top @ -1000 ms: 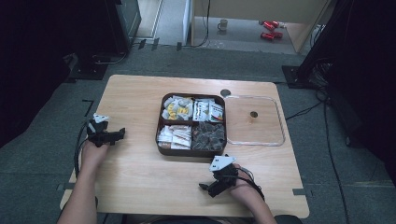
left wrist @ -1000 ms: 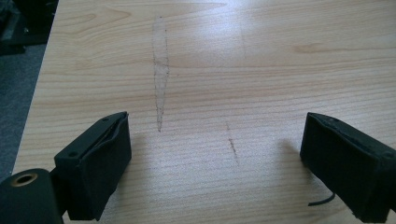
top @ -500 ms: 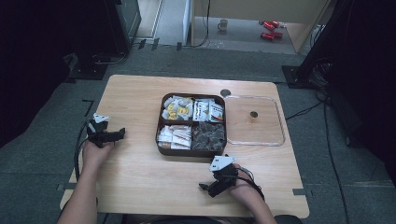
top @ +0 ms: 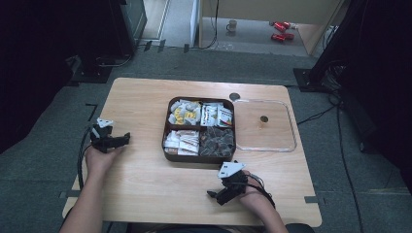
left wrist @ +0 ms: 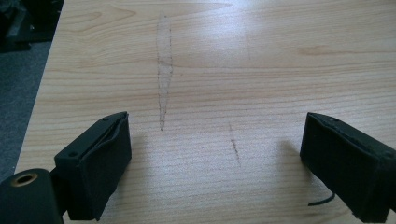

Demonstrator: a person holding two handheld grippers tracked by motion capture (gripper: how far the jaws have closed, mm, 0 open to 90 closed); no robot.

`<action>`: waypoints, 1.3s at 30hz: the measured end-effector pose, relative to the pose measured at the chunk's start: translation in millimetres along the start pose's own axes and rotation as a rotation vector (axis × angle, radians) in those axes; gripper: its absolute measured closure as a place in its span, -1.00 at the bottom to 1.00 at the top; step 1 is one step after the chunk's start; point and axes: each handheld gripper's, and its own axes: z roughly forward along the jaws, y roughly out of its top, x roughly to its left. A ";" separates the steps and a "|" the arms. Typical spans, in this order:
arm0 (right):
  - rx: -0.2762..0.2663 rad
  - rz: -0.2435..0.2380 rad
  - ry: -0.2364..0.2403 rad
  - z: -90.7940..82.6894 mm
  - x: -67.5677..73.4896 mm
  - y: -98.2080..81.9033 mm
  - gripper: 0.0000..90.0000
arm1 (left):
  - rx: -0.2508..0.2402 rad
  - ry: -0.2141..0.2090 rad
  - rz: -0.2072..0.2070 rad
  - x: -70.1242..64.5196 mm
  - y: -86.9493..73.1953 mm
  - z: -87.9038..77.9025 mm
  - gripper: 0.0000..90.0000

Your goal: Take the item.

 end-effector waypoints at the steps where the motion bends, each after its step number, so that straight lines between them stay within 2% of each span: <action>1: 0.000 0.000 0.000 0.0 0.0 0.0 -1.00 | 0.000 0.000 0.000 0.0 0.0 0.0 -0.80; 9: 0.000 0.000 0.000 0.0 0.0 0.0 -1.00 | -0.002 -0.009 0.010 0.1 0.5 -0.7 -0.77; 10: 0.000 0.000 0.000 0.0 0.0 0.1 -1.00 | -0.002 -0.010 0.011 -0.5 0.8 -1.1 -0.67; 11: 0.000 0.000 0.000 0.0 0.0 0.1 -1.00 | -0.002 -0.010 0.011 -0.5 0.8 -1.1 -0.67; 19: 0.000 0.000 0.000 0.1 0.1 0.1 -1.00 | 0.029 -0.037 0.028 -0.8 4.4 -2.7 -0.57; 20: 0.000 0.000 0.000 0.1 0.1 0.1 -1.00 | 0.029 -0.061 0.026 0.4 6.1 -4.8 -0.43; 25: 0.000 0.000 0.000 0.1 0.0 0.1 -1.00 | 0.029 -0.093 0.029 0.7 9.5 -7.0 -0.33; 26: 0.000 0.000 0.000 0.1 0.0 0.1 -1.00 | 0.029 -0.115 0.030 0.2 11.8 -9.5 -0.27; 27: 0.000 0.000 0.000 0.1 0.0 0.1 -1.00 | 0.029 -0.115 0.030 0.2 11.8 -9.5 -0.23; 28: 0.000 0.000 0.000 0.1 0.0 0.1 -1.00 | 0.042 -0.155 0.019 0.6 14.9 -10.2 -0.16; 29: 0.000 0.000 0.000 0.1 0.0 0.1 -1.00 | 0.042 -0.155 0.019 0.6 14.9 -10.2 -0.16; 31: 0.000 0.000 0.000 0.1 0.1 0.1 -1.00 | 0.066 -0.160 0.039 -1.0 17.5 -10.2 -0.13; 32: 0.000 -0.001 0.000 0.1 0.0 0.1 -1.00 | 0.073 -0.159 0.072 -4.4 19.1 -10.5 -0.13; 33: 0.000 0.000 0.000 0.1 0.1 0.1 -1.00 | 0.070 -0.159 0.082 -6.3 20.2 -11.4 -0.13; 35: 0.000 0.000 0.000 0.1 0.0 0.1 -1.00 | 0.062 -0.160 0.092 -8.1 21.8 -12.9 -0.12; 37: 0.000 0.000 0.000 0.1 0.0 0.1 -1.00 | 0.017 -0.167 0.109 -14.2 26.7 -19.2 -0.08; 39: 0.001 -0.001 0.000 0.0 0.0 0.2 -1.00 | 0.007 -0.173 0.113 -16.2 28.3 -20.9 -0.08</action>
